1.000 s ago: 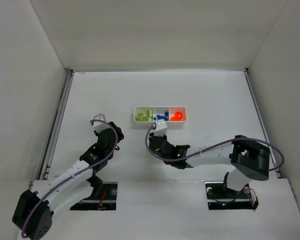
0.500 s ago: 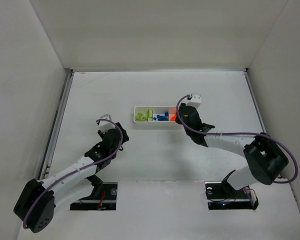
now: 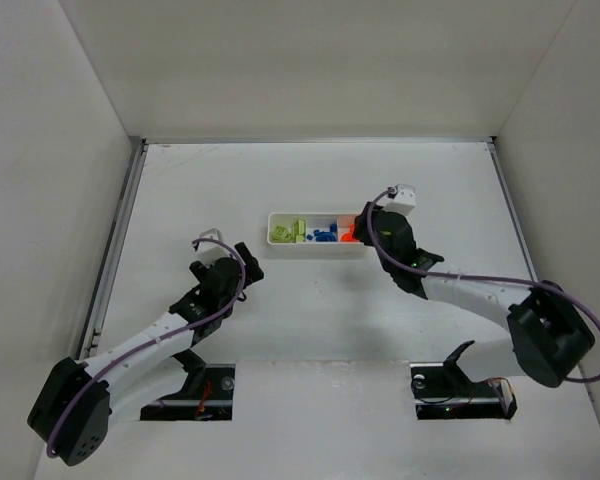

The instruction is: Sort the legos into containers by color

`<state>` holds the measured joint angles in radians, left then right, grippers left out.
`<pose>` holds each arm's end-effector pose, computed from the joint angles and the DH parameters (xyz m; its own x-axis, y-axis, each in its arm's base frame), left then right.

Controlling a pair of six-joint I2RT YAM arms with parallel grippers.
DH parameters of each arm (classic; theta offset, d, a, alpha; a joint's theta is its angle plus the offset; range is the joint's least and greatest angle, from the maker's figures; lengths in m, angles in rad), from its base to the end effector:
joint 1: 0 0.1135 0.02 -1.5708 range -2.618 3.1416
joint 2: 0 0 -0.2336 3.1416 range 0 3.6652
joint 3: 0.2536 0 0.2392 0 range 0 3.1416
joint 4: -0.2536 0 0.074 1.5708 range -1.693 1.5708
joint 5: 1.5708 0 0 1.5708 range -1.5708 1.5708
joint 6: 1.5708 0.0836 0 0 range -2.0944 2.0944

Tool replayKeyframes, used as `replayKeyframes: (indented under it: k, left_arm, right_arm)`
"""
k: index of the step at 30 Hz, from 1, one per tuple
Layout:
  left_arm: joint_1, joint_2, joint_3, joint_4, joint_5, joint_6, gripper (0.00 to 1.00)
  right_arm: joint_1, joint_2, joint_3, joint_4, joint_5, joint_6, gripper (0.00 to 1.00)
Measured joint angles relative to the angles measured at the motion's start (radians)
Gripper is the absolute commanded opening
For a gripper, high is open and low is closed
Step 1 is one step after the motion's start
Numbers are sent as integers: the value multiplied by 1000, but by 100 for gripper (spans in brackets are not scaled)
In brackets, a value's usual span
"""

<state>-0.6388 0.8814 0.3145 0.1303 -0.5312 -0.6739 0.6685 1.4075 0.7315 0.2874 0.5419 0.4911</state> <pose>0.2110 -0.1039 0.1583 -0.3561 -0.4057 -0.8418 -0.0981 0.9121 -0.3981 0.2896 0.1738 0.1908 -0.3360 0.2495 -0.9082 0.0023 0.9645 0.2641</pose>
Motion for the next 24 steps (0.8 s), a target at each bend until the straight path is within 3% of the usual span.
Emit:
replayKeyframes:
  k: [1,4,5,24]
  left_arm:
    - [1,-1,0,0,0,1,100]
    - [6,-11,-1,0,0,-1,100]
    - [6,-16,-3,0,0,-2,100]
    - [47,-57,-34,-34,8,-23,100]
  right_arm:
    - [-2,-37,-20,4,2,4,58]
    - [-29,-164,-100,14,5,29,72]
    - [-47,-204,-127,14,8,42,100]
    - [-320,-707,-507,-77,34,227,100]
